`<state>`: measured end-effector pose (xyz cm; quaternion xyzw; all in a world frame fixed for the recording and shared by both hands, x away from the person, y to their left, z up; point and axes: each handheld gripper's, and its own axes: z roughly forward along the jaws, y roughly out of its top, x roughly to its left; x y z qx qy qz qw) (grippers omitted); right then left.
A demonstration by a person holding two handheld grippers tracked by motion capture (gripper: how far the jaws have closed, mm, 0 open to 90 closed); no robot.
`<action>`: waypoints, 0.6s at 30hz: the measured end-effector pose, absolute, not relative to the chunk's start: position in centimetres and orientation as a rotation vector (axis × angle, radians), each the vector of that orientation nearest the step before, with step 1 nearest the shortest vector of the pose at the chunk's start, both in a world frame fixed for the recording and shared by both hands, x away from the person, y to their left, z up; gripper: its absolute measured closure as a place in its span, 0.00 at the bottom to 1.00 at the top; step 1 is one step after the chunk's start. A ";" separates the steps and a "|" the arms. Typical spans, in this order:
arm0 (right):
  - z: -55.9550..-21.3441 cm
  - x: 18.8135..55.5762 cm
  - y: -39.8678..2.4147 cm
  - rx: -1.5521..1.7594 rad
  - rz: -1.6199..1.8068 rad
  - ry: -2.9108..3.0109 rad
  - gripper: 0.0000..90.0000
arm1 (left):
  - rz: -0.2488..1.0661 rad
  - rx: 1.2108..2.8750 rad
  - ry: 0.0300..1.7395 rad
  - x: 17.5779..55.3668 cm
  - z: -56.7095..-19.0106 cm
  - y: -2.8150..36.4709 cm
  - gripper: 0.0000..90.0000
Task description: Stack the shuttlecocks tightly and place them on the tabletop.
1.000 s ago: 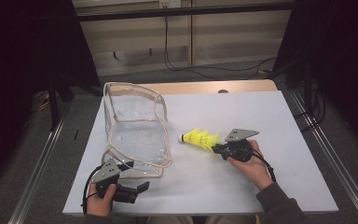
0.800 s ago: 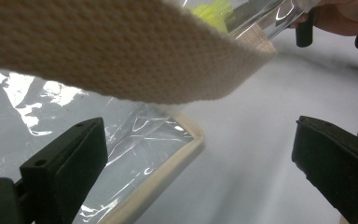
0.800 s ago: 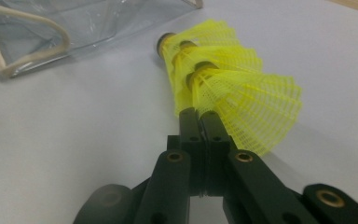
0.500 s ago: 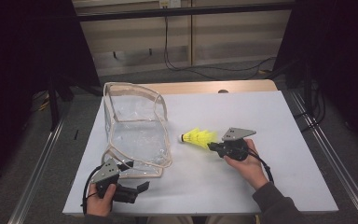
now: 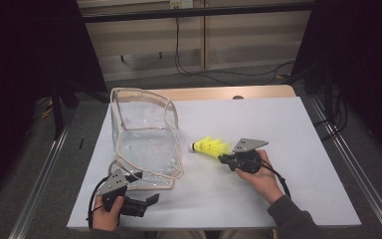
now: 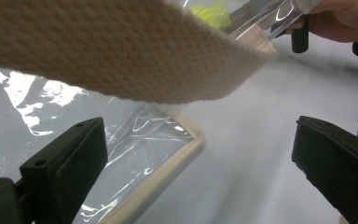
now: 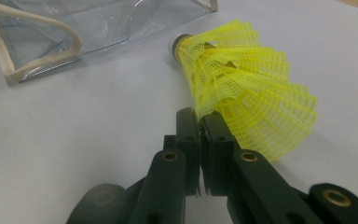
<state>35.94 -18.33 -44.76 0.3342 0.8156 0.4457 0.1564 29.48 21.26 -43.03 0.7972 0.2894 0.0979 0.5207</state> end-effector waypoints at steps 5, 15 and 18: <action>-44.8 36.1 -18.0 0.963 1.268 2.324 0.87 | 0.233 1.911 0.693 29.5 -43.0 21.3 0.04; -44.9 36.7 -17.0 0.997 1.265 2.314 0.74 | 0.234 1.918 0.694 29.5 -43.0 21.4 0.03; -44.9 36.8 -16.8 1.009 1.260 2.312 0.72 | 0.228 1.915 0.695 29.5 -43.0 21.4 0.03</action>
